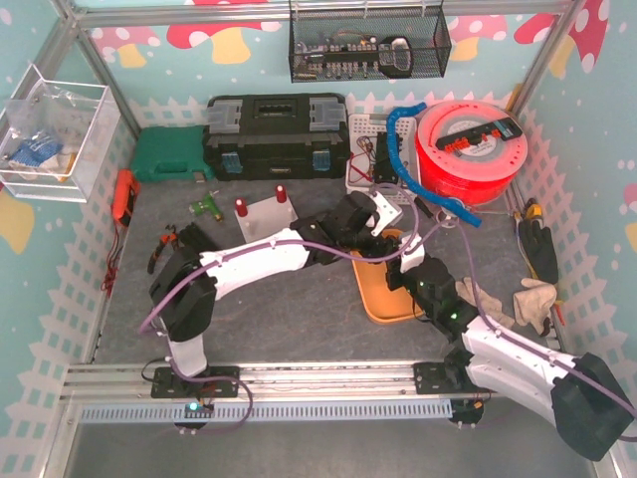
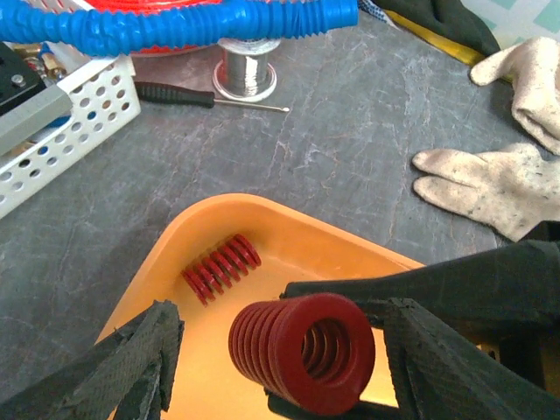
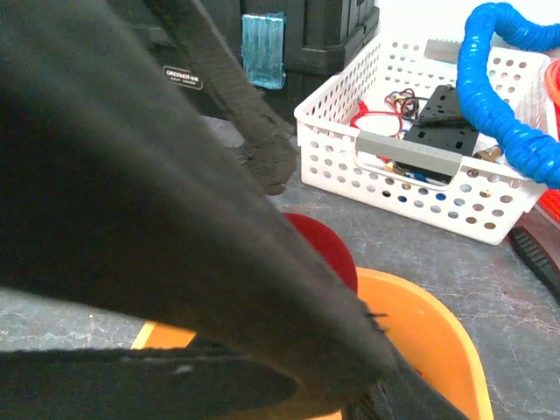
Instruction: Install the large spring
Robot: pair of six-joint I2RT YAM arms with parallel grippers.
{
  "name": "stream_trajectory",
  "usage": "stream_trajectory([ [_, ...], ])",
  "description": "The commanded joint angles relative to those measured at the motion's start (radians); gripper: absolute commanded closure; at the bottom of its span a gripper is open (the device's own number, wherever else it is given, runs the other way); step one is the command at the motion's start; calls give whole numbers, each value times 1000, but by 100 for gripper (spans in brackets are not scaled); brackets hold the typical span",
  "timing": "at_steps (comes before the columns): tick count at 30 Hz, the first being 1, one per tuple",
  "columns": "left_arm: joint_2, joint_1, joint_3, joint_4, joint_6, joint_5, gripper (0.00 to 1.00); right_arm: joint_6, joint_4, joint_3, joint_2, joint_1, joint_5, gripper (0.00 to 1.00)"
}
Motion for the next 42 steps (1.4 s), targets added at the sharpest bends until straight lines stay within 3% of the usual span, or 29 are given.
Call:
stream_trajectory([
  [1,48,-7,63,-63,32,49,35,-6,64,11,17,1,5,100],
  [7,92,-7,95,-114,32,37,36,-2,61,13,30,2,20,100],
  [20,161,38,134,-229,2,95,51,-46,54,3,30,1,-27,100],
  [29,172,65,144,-228,8,222,59,-49,7,6,65,1,-96,100],
  [42,138,114,78,-231,4,245,80,-35,-33,23,88,1,-121,100],
])
